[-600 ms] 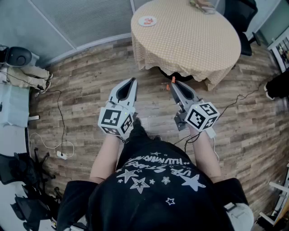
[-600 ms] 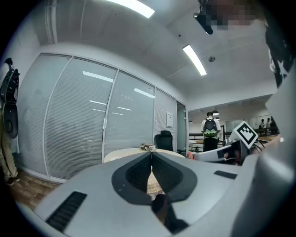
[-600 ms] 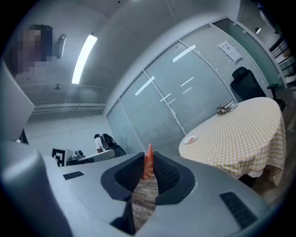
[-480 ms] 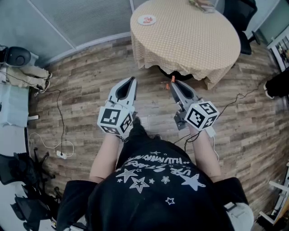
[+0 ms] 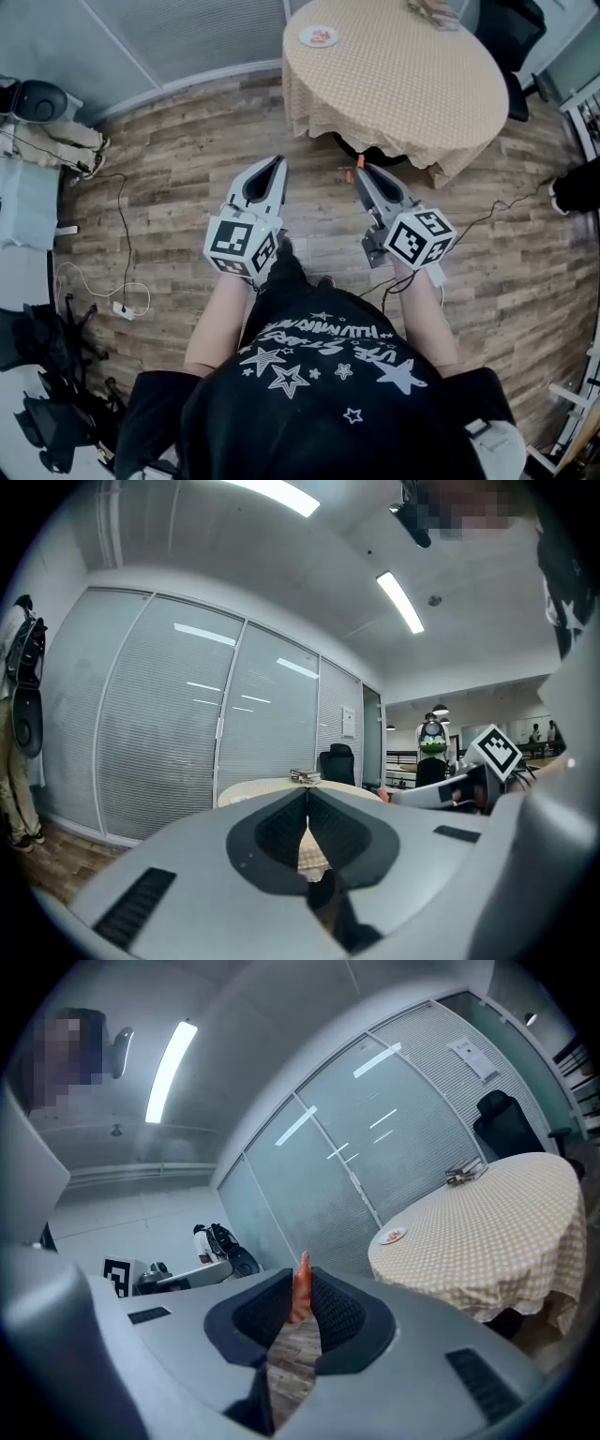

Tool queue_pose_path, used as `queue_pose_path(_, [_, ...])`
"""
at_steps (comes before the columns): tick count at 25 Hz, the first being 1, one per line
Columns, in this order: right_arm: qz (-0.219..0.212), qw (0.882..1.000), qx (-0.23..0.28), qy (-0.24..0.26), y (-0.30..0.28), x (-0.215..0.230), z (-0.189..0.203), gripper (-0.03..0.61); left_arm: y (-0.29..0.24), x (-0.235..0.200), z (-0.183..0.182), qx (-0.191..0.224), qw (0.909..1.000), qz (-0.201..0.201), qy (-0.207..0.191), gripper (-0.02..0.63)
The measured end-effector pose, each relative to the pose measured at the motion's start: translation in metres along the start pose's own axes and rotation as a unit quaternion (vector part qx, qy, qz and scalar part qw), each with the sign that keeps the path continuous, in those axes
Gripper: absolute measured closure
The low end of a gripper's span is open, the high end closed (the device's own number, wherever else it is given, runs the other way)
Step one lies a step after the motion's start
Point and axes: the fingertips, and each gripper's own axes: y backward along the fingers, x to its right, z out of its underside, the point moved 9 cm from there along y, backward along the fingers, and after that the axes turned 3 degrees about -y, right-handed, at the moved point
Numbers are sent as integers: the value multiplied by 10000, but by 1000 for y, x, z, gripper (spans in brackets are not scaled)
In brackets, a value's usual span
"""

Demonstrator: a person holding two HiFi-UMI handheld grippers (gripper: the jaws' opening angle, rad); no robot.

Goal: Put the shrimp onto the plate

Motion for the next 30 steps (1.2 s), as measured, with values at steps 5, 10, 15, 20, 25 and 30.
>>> queue_pose_path(5, [-3, 10000, -80, -26, -17, -2, 2, 508, -1, -14, 2, -29, 10000, -20, 26, 604])
queue_pose_path(10, [224, 9997, 2, -63, -34, 4, -1, 508, -10, -30, 5, -112, 9999, 34, 44, 604])
queue_pose_path(15, [368, 9991, 60, -192, -57, 14, -8, 508, -26, -56, 6, -169, 9998, 121, 48, 604])
queue_pose_path(20, [490, 9986, 123, -165, -88, 22, -21, 508, -54, -86, 4, -136, 9995, 269, 52, 604])
queue_pose_path(25, [623, 9979, 180, -65, -122, 29, -37, 508, -82, -118, -2, 8, 9991, 413, 56, 604])
queue_pose_path(30, [782, 9967, 220, -41, -153, 32, -47, 508, -103, -151, -7, 96, 9986, 507, 75, 604])
